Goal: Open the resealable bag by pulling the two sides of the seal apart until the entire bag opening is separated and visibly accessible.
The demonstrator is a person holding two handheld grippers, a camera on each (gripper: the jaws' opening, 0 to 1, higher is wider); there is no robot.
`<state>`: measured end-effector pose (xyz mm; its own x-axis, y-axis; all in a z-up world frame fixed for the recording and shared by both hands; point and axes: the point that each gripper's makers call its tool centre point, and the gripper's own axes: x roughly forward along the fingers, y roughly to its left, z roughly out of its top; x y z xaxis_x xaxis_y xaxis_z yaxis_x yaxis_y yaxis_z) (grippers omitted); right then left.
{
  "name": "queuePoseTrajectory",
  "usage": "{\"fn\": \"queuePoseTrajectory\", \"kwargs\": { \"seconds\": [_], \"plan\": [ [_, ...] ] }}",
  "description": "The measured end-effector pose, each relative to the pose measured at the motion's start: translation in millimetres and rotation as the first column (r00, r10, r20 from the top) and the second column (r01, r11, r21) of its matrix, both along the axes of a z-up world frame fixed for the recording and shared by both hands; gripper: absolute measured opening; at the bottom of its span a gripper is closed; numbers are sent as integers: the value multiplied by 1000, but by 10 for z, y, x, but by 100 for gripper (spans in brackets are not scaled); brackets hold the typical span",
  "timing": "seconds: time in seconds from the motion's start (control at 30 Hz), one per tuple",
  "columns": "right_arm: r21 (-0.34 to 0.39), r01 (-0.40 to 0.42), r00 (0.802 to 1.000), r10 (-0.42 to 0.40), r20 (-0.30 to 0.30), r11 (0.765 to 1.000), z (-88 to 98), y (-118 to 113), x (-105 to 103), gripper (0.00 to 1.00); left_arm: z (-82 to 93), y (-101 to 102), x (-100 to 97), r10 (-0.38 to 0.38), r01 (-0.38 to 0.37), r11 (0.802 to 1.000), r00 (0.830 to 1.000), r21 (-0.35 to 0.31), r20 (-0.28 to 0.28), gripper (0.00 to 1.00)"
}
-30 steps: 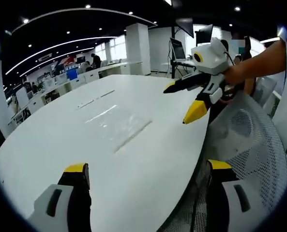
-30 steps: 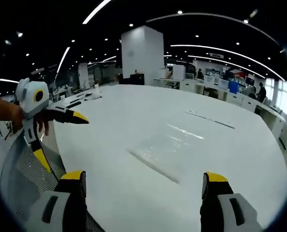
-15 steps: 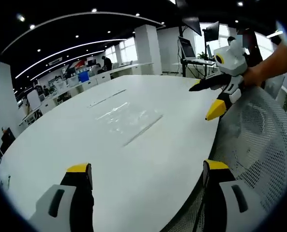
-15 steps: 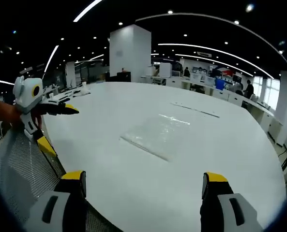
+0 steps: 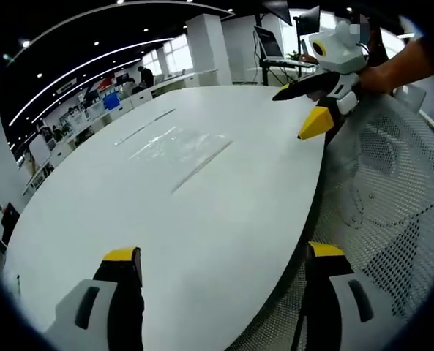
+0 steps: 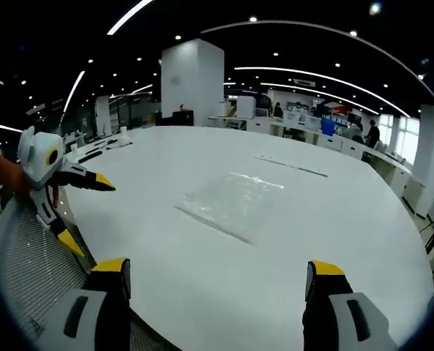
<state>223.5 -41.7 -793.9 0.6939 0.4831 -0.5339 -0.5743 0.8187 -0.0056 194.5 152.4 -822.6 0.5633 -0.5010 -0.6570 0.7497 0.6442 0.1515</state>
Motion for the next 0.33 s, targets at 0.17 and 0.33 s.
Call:
{"fn": "queuePoseTrajectory", "kwargs": {
  "seconds": [0.17, 0.33],
  "plan": [
    [-22, -10, 1000, 10, 3, 1000, -15, 4, -4, 99, 87, 35, 78, 17, -18, 1000, 998, 3, 56, 86],
    [-33, 2, 1000, -2, -3, 999, -35, -27, 4, 98, 86, 26, 79, 9, -10, 1000, 998, 8, 59, 84]
  ]
}}
